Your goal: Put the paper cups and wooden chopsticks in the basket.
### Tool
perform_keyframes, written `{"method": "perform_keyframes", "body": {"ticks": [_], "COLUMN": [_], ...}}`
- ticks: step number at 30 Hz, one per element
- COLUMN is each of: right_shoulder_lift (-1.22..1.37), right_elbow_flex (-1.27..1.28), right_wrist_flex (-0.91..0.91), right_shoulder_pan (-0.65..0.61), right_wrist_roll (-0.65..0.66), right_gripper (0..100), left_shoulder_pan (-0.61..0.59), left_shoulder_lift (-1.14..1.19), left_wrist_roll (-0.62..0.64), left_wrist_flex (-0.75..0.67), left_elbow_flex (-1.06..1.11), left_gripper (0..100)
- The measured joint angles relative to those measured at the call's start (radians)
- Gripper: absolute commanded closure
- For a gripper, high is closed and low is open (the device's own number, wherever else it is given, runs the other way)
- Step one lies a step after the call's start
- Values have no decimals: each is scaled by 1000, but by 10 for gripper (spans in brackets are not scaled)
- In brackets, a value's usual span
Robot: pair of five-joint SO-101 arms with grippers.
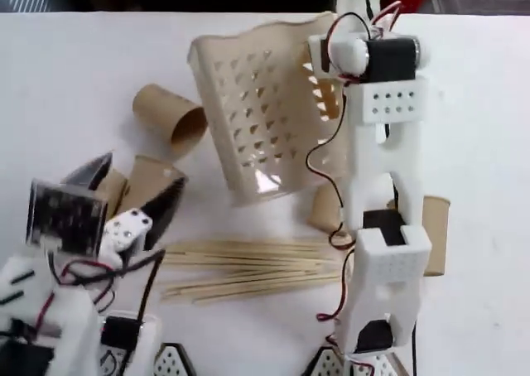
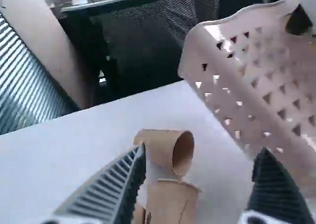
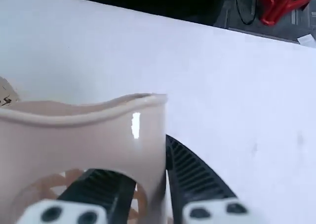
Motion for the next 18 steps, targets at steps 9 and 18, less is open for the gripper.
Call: {"method": "perform_keyframes", "body": {"ticks": [9, 18], "right_shoulder_lift": [77, 78], "right_elbow_flex": [0, 2], "right_wrist_flex": [-64, -72], "right_shoulder_pan": [-2, -2], "right_wrist_roll": [-29, -32], "right_gripper": [983, 983], "left_shoulder_pan": [253, 141], "left_shoulder_lift": [350, 477], "left_wrist_roll": [34, -8], "left_wrist_flex": [255, -57], "left_elbow_flex": [-480, -97], "left_gripper": [631, 634]}}
